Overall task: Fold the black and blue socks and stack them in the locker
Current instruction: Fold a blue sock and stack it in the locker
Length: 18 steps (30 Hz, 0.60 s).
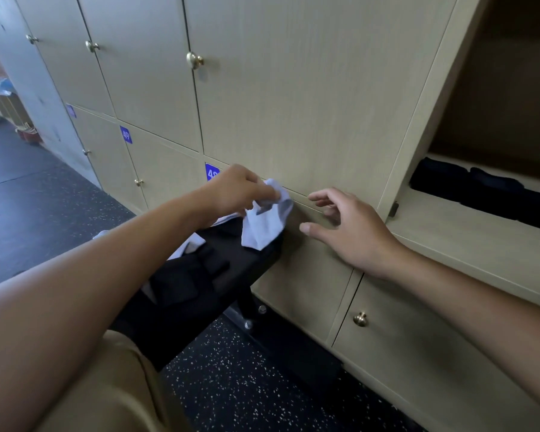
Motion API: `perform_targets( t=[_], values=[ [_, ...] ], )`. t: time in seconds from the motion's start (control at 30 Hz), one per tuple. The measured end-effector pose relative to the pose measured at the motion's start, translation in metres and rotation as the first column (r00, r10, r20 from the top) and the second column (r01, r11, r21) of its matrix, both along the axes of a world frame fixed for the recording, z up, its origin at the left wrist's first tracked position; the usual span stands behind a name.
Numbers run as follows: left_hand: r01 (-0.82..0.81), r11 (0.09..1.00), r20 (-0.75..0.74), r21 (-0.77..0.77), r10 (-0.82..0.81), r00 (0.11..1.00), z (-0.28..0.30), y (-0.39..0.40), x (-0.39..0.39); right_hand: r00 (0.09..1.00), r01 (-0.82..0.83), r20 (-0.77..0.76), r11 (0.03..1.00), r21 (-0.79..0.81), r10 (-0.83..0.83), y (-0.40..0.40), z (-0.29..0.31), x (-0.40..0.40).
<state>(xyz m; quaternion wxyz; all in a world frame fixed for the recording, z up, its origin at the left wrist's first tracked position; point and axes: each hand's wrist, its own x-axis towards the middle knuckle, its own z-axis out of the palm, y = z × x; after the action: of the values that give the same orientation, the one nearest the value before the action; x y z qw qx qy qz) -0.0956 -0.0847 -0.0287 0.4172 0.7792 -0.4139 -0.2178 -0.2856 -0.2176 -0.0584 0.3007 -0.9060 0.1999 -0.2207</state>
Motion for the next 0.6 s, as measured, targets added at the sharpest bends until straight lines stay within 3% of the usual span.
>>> perform_targets(
  t=[0.13, 0.27, 0.4, 0.5, 0.6],
  values=[
    [0.079, 0.993, -0.171, -0.092, -0.094, 0.981, 0.01, 0.0, -0.018, 0.999, -0.022, 0.05, 0.998, 0.061, 0.019, 0.004, 0.003, -0.004],
    [0.116, 0.983, -0.248, -0.139, -0.148, 0.957, 0.016, -0.001, -0.028, 0.994, -0.025, 0.108, 0.992, 0.123, 0.011, 0.006, 0.003, -0.006],
    [0.121, 0.974, -0.24, -0.193, -0.167, 0.956, 0.018, -0.003, -0.035, 0.987, 0.053, 0.148, 0.997, 0.06, -0.062, 0.005, 0.002, -0.006],
    [0.077, 0.978, -0.175, -0.195, -0.112, 0.978, 0.016, -0.005, -0.036, 0.983, 0.05, 0.167, 0.991, 0.124, -0.07, 0.005, 0.006, -0.008],
    [0.081, 0.977, -0.224, -0.199, -0.126, 0.967, 0.014, -0.006, -0.04, 0.985, 0.03, 0.164, 0.982, 0.184, -0.061, 0.003, 0.012, -0.011]
  ],
)
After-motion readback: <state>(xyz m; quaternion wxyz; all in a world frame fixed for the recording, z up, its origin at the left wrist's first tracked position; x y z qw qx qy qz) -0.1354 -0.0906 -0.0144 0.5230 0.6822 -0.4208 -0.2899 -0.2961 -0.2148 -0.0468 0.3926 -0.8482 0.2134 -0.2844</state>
